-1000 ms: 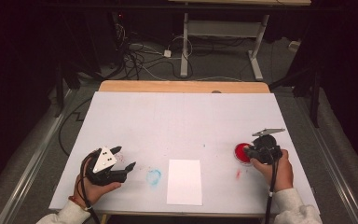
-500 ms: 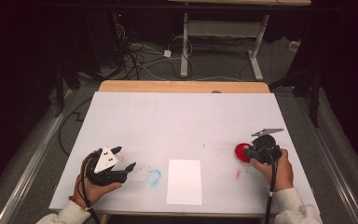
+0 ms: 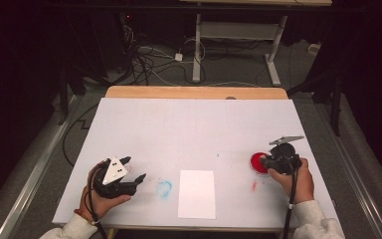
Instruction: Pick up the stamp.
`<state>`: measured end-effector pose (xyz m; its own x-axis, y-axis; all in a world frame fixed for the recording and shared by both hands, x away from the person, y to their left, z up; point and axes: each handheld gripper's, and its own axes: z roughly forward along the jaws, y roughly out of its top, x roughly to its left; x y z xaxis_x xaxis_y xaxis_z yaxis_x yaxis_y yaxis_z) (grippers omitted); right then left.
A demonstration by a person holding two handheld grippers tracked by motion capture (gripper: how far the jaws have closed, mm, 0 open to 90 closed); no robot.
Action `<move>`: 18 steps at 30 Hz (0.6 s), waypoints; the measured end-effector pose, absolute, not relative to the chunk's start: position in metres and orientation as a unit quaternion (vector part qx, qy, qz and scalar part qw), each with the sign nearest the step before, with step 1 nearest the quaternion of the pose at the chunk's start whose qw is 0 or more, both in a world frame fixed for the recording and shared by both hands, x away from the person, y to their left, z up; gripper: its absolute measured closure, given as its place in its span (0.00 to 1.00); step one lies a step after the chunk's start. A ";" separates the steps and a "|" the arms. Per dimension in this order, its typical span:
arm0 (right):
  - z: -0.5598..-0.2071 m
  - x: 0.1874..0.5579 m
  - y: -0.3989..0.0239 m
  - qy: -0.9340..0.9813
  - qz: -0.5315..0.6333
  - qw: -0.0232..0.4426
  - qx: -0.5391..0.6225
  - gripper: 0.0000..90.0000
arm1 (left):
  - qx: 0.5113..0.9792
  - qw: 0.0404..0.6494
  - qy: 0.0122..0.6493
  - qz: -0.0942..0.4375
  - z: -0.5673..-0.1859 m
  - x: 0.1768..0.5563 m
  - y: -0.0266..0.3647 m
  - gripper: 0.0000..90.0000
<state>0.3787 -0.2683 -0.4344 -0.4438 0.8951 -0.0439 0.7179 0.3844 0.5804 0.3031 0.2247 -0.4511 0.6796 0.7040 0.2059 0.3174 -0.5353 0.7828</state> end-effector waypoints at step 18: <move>-0.405 0.365 -0.266 0.816 0.280 0.201 0.463 0.85 | 0.839 0.369 0.306 0.258 -0.452 0.303 0.225 0.28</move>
<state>0.3650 -0.2660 -0.4049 -0.4905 0.8688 -0.0682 0.6437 0.4139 0.6437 0.3034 0.2255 -0.4519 0.6793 0.7043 0.2062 0.3239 -0.5399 0.7769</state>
